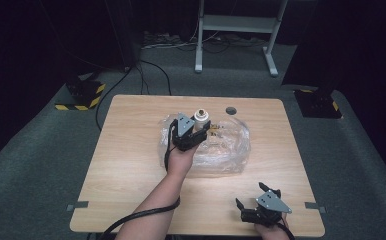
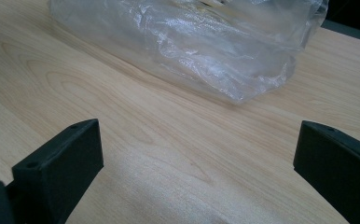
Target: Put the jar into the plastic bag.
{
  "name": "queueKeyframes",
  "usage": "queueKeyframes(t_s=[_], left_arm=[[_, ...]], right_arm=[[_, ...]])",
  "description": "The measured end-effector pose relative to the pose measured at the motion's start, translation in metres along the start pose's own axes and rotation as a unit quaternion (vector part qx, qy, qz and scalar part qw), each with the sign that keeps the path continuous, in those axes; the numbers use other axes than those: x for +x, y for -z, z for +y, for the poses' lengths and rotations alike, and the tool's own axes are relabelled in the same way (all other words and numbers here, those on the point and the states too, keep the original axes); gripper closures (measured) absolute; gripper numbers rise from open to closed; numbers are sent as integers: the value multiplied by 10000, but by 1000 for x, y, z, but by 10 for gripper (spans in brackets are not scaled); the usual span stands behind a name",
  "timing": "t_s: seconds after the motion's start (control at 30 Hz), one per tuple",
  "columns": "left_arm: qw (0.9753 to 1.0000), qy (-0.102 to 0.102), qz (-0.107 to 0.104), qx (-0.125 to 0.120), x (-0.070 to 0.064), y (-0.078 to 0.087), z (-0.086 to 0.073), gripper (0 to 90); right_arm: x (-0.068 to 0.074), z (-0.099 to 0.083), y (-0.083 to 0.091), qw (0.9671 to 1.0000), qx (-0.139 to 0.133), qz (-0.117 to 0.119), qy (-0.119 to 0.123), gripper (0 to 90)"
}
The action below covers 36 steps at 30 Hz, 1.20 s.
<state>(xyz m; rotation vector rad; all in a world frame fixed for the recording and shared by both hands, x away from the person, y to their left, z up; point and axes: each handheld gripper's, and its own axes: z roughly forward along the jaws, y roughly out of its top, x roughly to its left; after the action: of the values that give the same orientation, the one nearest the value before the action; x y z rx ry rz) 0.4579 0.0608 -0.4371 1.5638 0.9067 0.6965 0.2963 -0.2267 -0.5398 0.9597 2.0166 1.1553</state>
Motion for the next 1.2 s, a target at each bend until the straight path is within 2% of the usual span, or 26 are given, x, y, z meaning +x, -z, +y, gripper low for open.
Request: queueKeyframes(t_s=[0.67, 0.93, 1.07, 1.2], left_arm=[[9993, 77, 106, 354, 3, -15, -22, 460], [9989, 39, 131, 448, 3, -20, -27, 460], [9987, 92, 151, 480, 4, -23, -31, 460], [9988, 35, 149, 466, 3, -24, -32, 460]], right_arm=[[-1, 0, 0, 10000, -15, 18, -18, 9], [-1, 0, 1, 10000, -33, 22, -22, 9], [-1, 0, 1, 10000, -26, 31, -28, 10], [-1, 0, 0, 10000, -12, 49, -31, 9]])
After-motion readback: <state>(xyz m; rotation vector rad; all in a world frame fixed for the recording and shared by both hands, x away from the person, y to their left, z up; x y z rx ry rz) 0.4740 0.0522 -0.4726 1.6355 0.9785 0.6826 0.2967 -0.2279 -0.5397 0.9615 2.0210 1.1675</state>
